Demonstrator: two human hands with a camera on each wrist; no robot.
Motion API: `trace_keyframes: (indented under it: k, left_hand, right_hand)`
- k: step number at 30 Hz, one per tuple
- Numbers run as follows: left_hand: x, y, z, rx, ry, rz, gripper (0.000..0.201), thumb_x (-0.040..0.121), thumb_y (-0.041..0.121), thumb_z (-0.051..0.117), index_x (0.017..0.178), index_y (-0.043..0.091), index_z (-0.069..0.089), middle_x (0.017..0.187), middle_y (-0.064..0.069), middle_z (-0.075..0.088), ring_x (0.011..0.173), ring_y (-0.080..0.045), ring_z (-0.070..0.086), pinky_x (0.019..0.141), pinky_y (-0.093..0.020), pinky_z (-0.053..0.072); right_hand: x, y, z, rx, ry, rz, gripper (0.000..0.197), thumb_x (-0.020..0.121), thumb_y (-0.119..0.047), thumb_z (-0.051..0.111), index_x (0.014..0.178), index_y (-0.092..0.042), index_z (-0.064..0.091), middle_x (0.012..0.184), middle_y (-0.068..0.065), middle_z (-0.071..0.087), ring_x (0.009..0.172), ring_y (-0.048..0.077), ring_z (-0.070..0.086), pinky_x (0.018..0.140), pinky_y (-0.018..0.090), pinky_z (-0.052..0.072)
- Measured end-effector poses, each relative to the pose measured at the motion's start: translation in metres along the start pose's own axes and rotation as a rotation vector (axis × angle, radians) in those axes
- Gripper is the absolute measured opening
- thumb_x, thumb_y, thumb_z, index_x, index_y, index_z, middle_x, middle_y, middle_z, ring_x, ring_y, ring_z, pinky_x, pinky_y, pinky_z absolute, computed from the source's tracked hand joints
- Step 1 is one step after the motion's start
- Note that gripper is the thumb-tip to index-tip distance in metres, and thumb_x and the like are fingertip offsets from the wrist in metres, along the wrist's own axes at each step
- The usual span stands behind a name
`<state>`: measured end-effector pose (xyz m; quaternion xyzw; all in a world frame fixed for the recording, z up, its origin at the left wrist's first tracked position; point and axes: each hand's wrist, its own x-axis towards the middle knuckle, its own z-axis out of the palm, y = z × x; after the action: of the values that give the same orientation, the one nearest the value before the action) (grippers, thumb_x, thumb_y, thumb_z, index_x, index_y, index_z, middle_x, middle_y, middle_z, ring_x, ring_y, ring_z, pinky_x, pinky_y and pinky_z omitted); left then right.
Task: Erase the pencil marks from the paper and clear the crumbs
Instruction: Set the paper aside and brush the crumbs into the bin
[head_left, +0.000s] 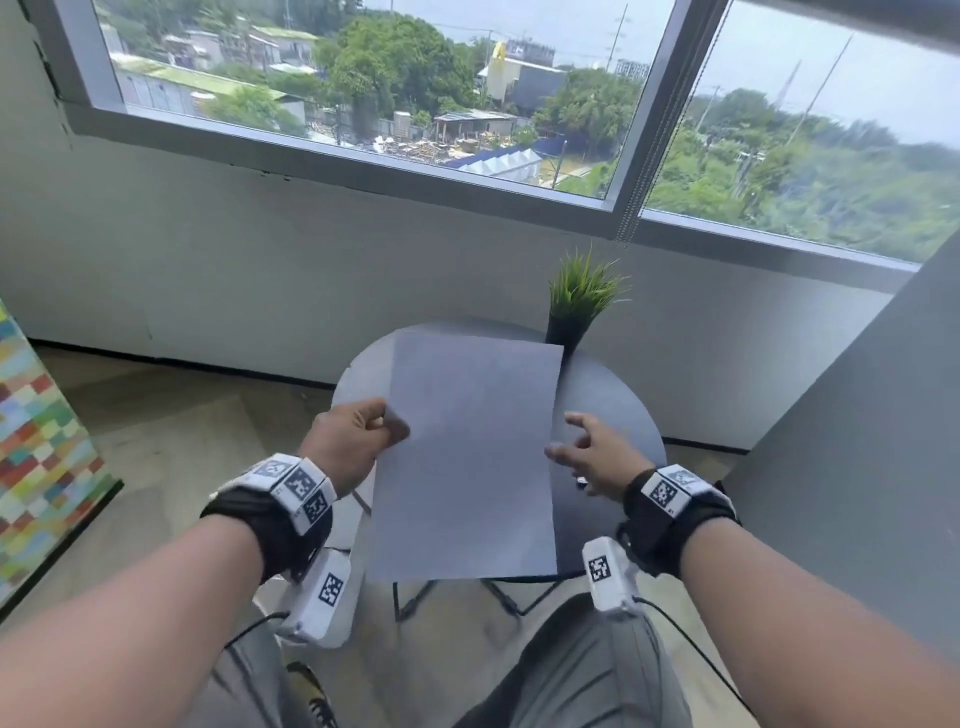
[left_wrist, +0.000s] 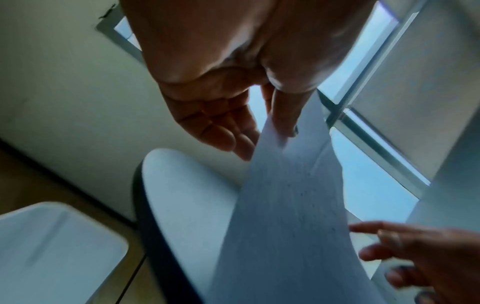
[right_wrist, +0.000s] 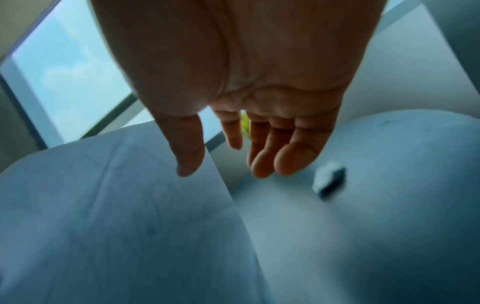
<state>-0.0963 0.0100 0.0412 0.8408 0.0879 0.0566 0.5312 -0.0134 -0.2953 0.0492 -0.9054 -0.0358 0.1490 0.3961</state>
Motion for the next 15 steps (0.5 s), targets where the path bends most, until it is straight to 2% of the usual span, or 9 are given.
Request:
trace_keyframes:
  k: [2,4,5,6,7,8,10,13,15]
  left_hand:
    - [0.006,0.019,-0.004,-0.087,-0.023,0.066,0.02,0.09,0.019,0.071,0.073,0.03,0.075,0.068,0.014,0.071,0.057,0.004,0.058,0.055,-0.012,0.044]
    - [0.012,0.035,-0.009,-0.158,-0.03,0.108,0.008,0.086,0.028,0.074,0.08,0.032,0.077,0.078,0.008,0.075,0.069,-0.007,0.064,0.064,-0.024,0.053]
    - [0.013,0.042,-0.011,-0.196,-0.021,0.136,0.008,0.082,0.036,0.075,0.085,0.029,0.078,0.084,0.003,0.076,0.074,-0.013,0.066,0.072,-0.034,0.056]
    - [0.015,0.046,-0.014,-0.228,-0.003,0.15,0.019,0.078,0.042,0.075,0.088,0.027,0.078,0.087,0.001,0.077,0.077,-0.015,0.066,0.078,-0.039,0.056]
    - [0.017,0.049,-0.016,-0.242,0.019,0.157,0.024,0.076,0.046,0.076,0.09,0.026,0.078,0.088,0.002,0.077,0.077,-0.015,0.067,0.079,-0.039,0.056]
    - [0.018,0.052,-0.017,-0.224,0.049,0.173,0.023,0.079,0.046,0.077,0.09,0.027,0.078,0.086,0.007,0.076,0.076,-0.011,0.066,0.076,-0.034,0.056]
    - [0.018,0.052,-0.015,-0.168,0.085,0.199,0.009,0.088,0.036,0.073,0.09,0.028,0.076,0.08,0.015,0.074,0.069,-0.004,0.063,0.065,-0.021,0.049]
    - [0.014,0.037,-0.005,-0.045,0.039,0.157,0.009,0.092,0.026,0.069,0.089,0.033,0.074,0.072,0.019,0.071,0.06,0.003,0.059,0.06,-0.016,0.045]
    - [0.011,0.027,0.0,0.054,-0.037,0.104,0.014,0.092,0.025,0.068,0.086,0.037,0.072,0.071,0.021,0.07,0.064,0.004,0.06,0.063,-0.018,0.046]
  right_hand:
    - [0.004,-0.02,-0.021,0.113,0.032,-0.057,0.038,0.083,-0.034,0.073,0.112,-0.021,0.053,0.09,0.005,0.058,0.08,0.025,0.059,0.064,0.037,0.049]
    - [0.001,-0.037,-0.036,0.189,0.075,-0.144,0.027,0.079,-0.032,0.075,0.089,-0.013,0.058,0.085,0.008,0.058,0.078,0.024,0.059,0.061,0.033,0.047]
    - [-0.002,-0.045,-0.04,0.248,0.091,-0.182,0.022,0.078,-0.028,0.076,0.083,-0.014,0.06,0.084,0.008,0.058,0.075,0.024,0.058,0.058,0.03,0.045]
    - [-0.005,-0.052,-0.043,0.306,0.108,-0.229,0.016,0.078,-0.025,0.077,0.082,-0.016,0.064,0.083,0.009,0.06,0.072,0.023,0.055,0.056,0.028,0.043]
    - [-0.009,-0.058,-0.045,0.353,0.134,-0.29,0.01,0.079,-0.022,0.077,0.081,-0.018,0.067,0.081,0.007,0.061,0.069,0.022,0.054,0.053,0.026,0.041]
    - [-0.013,-0.063,-0.047,0.386,0.168,-0.358,0.006,0.081,-0.021,0.076,0.079,-0.02,0.07,0.076,0.004,0.063,0.066,0.02,0.053,0.051,0.025,0.04]
    - [-0.019,-0.064,-0.045,0.399,0.234,-0.461,0.008,0.084,-0.02,0.074,0.078,-0.024,0.072,0.067,-0.008,0.065,0.06,0.015,0.054,0.048,0.022,0.041]
    - [-0.018,-0.049,-0.03,0.22,0.193,-0.427,0.008,0.088,-0.021,0.07,0.083,-0.026,0.072,0.065,-0.016,0.067,0.06,0.003,0.059,0.055,0.018,0.044]
    - [-0.014,-0.035,-0.02,0.098,0.168,-0.342,0.008,0.088,-0.03,0.07,0.082,-0.026,0.074,0.065,-0.015,0.067,0.064,0.007,0.061,0.059,0.025,0.045]
